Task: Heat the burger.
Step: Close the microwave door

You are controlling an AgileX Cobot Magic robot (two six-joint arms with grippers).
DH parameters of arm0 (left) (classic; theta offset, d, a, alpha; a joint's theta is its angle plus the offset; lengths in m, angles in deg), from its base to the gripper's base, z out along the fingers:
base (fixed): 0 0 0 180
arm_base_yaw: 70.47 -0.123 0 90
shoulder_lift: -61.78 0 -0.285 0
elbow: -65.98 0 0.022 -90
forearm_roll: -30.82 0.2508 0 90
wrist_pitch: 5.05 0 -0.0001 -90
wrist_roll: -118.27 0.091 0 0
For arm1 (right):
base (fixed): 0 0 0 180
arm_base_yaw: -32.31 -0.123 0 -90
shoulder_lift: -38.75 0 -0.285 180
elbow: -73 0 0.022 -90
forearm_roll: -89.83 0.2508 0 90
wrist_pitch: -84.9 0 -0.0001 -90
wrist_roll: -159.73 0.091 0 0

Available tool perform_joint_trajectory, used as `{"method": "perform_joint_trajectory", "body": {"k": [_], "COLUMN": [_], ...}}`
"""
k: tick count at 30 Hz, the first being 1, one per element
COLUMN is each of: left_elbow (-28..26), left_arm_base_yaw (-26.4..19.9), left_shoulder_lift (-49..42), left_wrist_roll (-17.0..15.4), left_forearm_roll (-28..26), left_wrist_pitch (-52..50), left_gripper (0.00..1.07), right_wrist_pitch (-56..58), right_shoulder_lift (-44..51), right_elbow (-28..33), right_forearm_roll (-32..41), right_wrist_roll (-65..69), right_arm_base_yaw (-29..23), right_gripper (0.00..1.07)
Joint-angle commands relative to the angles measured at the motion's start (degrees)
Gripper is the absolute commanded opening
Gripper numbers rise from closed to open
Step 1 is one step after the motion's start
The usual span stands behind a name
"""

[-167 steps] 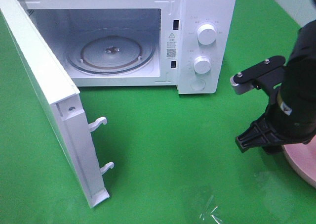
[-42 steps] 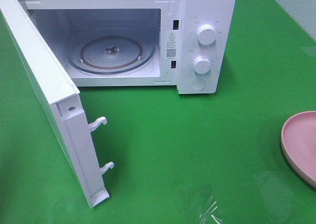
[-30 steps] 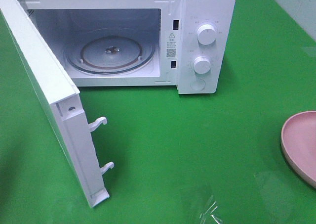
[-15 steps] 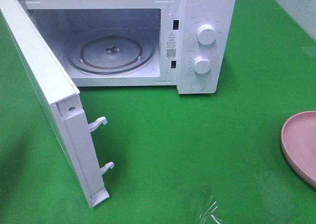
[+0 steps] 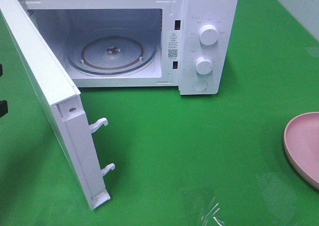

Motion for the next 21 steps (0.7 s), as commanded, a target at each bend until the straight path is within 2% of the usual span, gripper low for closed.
{"method": "perform_joint_trajectory", "body": {"k": [1,5,14,16,21], "left_elbow": [-2.2,-3.6,-7.5,-10.3,-12.9], "left_arm_base_yaw": [-0.1,0.0,4.6,7.1,8.8], "left_shoulder_lift": [3.7,7.0,11.5,14.0,15.9], "left_wrist_roll": [-2.3,-4.2,-4.1,-3.9,-3.9], "left_forearm_roll": [4.2,7.6,6.7,5.2,4.9], "left_wrist_pitch": [-2.8,-6.8,-6.7,-6.3,-6.0], "left_gripper": [0.0,0.0,0.0,0.0,0.0], "right_wrist_pitch": [-0.9,-0.9,-0.9,-0.9,-0.9], "right_shoulder_lift": [1.3,1.3,1.3,1.3,1.3], "right_elbow": [0.1,0.1,0.1,0.1,0.1], "right_forearm_roll": [0.0,0.0,0.0,0.0,0.0], "right_wrist_roll": [-0.1,-0.1,-0.1,-0.1,-0.1], "right_arm_base_yaw": [0.5,0.5,0.5,0.5,0.5], "right_gripper": [0.76,0.76,0.76,0.76,0.76]}}
